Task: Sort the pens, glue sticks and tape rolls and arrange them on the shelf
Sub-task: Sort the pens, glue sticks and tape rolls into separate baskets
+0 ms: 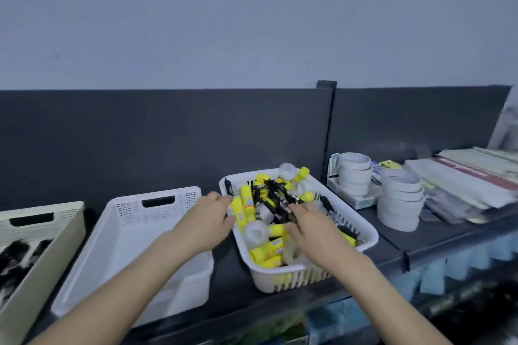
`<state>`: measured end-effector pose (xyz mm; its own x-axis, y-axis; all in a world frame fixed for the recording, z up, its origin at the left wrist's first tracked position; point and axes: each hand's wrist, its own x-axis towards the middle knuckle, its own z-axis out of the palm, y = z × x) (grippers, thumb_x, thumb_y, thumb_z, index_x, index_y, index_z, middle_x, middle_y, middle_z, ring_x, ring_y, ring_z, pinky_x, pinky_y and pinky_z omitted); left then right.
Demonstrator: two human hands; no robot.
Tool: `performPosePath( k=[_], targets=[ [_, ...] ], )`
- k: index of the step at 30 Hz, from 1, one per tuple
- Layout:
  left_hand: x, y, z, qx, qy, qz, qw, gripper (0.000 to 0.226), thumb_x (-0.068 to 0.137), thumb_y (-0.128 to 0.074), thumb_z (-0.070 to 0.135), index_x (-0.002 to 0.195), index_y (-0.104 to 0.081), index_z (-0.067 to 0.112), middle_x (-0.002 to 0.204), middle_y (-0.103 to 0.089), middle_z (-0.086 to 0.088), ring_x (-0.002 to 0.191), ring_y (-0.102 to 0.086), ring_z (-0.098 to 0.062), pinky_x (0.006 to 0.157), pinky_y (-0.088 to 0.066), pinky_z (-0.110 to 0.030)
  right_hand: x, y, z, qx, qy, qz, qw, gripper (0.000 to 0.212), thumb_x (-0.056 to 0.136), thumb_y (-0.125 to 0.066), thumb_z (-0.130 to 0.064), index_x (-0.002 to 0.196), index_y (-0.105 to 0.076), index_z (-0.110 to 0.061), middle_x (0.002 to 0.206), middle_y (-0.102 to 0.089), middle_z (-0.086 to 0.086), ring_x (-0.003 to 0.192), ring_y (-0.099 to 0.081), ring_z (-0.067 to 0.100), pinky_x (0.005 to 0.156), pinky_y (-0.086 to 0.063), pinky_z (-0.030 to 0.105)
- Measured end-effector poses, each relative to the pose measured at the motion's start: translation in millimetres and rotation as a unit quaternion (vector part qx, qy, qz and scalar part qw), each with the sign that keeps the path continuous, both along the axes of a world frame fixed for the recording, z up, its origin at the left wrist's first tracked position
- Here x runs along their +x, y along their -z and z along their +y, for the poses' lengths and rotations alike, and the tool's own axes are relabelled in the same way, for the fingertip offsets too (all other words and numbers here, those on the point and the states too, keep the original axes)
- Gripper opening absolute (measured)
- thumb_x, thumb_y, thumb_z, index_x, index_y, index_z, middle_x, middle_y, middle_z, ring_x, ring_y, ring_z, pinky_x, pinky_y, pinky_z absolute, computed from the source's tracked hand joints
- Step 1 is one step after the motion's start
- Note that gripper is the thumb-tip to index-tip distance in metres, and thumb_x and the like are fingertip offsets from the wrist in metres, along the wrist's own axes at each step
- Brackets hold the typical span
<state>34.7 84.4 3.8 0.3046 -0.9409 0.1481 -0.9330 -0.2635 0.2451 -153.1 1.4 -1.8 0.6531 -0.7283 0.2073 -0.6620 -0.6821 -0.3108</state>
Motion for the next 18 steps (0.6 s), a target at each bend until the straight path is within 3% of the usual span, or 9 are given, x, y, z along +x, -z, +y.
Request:
performPosePath(
  k=[2,4,7,9,11,14,18],
  targets=[
    [-23.2,1.3,-23.7,0.019,0.004,0.011,1.000,0.038,0.095,-0.041,0.023,0.130,-0.045,0.010,0.126,-0.046,-0.012,0.123,-0.040,-0.029,0.101,-0.037,-0.038,-27.8,0.4,-25.1,0.021,0.017,0.002,1.000,0.036,0.097,-0.037,-0.019,0.131,-0.041,-0.008,0.129,-0.044,0.011,0.116,-0.047,0.027,0.093,-0.040,0.032],
    [-36.8,2.0,-42.5,0.035,0.007,0.020,0.999,0.025,0.094,-0.041,0.021,0.112,-0.053,0.008,0.112,-0.049,-0.013,0.118,-0.043,-0.030,0.096,-0.039,-0.038,-46.6,2.8,-46.8,0.043,0.036,0.004,0.998,0.031,0.096,-0.038,-0.016,0.126,-0.045,-0.009,0.122,-0.047,0.012,0.113,-0.049,0.029,0.087,-0.040,0.031],
    [-49.4,3.3,-67.0,0.044,-0.008,0.032,0.998,0.019,0.094,-0.040,0.020,0.085,-0.049,0.005,0.087,-0.048,-0.007,0.096,-0.048,-0.030,0.078,-0.039,-0.034,-60.7,7.3,-70.5,0.073,0.046,0.021,0.996,0.013,0.094,-0.039,-0.015,0.099,-0.048,-0.009,0.097,-0.050,0.012,0.096,-0.053,0.030,0.069,-0.035,0.029],
    [-53.4,6.8,-83.2,0.056,-0.013,0.045,0.997,0.025,0.095,-0.040,0.022,0.075,-0.044,0.008,0.073,-0.044,-0.002,0.084,-0.048,-0.028,0.069,-0.036,-0.032,-62.1,9.9,-80.5,0.101,0.040,0.037,0.993,0.020,0.095,-0.039,-0.016,0.105,-0.050,-0.003,0.098,-0.054,0.014,0.092,-0.052,0.028,0.068,-0.034,0.028],
    [-55.0,11.3,-99.5,0.077,-0.023,0.073,0.994,0.026,0.096,-0.040,0.029,0.094,-0.052,0.006,0.088,-0.057,-0.007,0.091,-0.055,-0.029,0.073,-0.044,-0.035,-57.7,11.1,-85.9,0.128,0.033,0.053,0.990,0.016,0.096,-0.038,-0.018,0.095,-0.048,-0.005,0.084,-0.051,0.006,0.086,-0.048,0.024,0.064,-0.030,0.027],
    [-57.9,16.2,-118.1,0.126,-0.049,0.062,0.989,0.044,0.096,-0.039,0.042,0.122,-0.043,0.006,0.118,-0.058,-0.013,0.108,-0.055,-0.030,0.082,-0.044,-0.036,-43.4,9.7,-91.7,0.149,0.047,0.073,0.985,0.030,0.096,-0.037,-0.019,0.068,-0.030,-0.015,0.072,-0.041,-0.001,0.084,-0.044,0.022,0.059,-0.028,0.029],
    [-67.5,22.2,-137.3,0.152,-0.059,0.068,0.984,0.068,0.091,-0.044,0.052,0.139,-0.027,0.008,0.131,-0.052,-0.010,0.119,-0.051,-0.029,0.090,-0.044,-0.037,-24.4,2.5,-95.4,0.122,0.073,0.132,0.981,0.014,0.096,-0.038,-0.021,0.086,-0.036,-0.012,0.117,-0.053,0.015,0.111,-0.048,0.030,0.089,-0.036,0.031]
  ],
)
